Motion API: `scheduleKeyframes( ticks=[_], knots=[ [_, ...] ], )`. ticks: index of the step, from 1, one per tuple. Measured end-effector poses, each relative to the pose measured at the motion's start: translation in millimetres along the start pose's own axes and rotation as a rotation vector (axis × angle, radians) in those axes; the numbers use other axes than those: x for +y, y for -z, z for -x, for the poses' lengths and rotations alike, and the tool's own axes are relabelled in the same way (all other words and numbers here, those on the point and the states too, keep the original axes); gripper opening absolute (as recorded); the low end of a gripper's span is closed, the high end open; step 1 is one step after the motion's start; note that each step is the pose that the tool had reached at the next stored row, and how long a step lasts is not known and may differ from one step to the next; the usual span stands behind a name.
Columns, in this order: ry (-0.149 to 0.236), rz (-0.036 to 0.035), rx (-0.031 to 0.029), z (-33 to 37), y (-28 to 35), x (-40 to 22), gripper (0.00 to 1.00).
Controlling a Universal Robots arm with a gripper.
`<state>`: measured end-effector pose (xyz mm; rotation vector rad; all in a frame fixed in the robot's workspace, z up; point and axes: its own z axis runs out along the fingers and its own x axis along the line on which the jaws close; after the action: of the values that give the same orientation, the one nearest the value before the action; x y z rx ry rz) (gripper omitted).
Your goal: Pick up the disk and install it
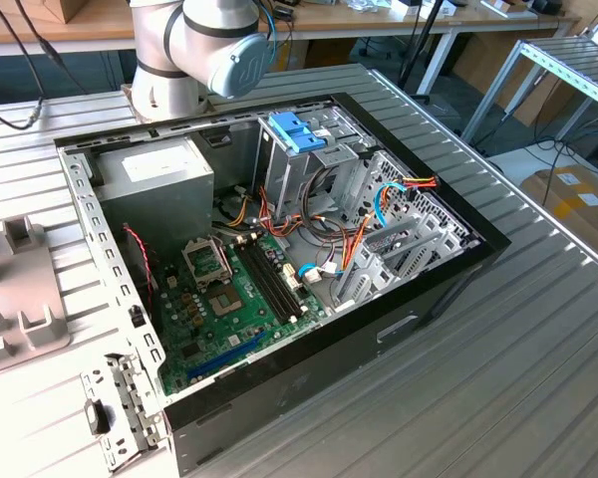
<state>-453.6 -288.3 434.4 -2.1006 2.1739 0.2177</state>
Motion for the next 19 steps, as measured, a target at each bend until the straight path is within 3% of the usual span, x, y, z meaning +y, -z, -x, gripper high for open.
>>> scheduleKeyframes(
  ticks=[19],
  knots=[
    [0.0,0.0005,-0.0103,2.8,15.3,-0.3,0.37]
  ],
)
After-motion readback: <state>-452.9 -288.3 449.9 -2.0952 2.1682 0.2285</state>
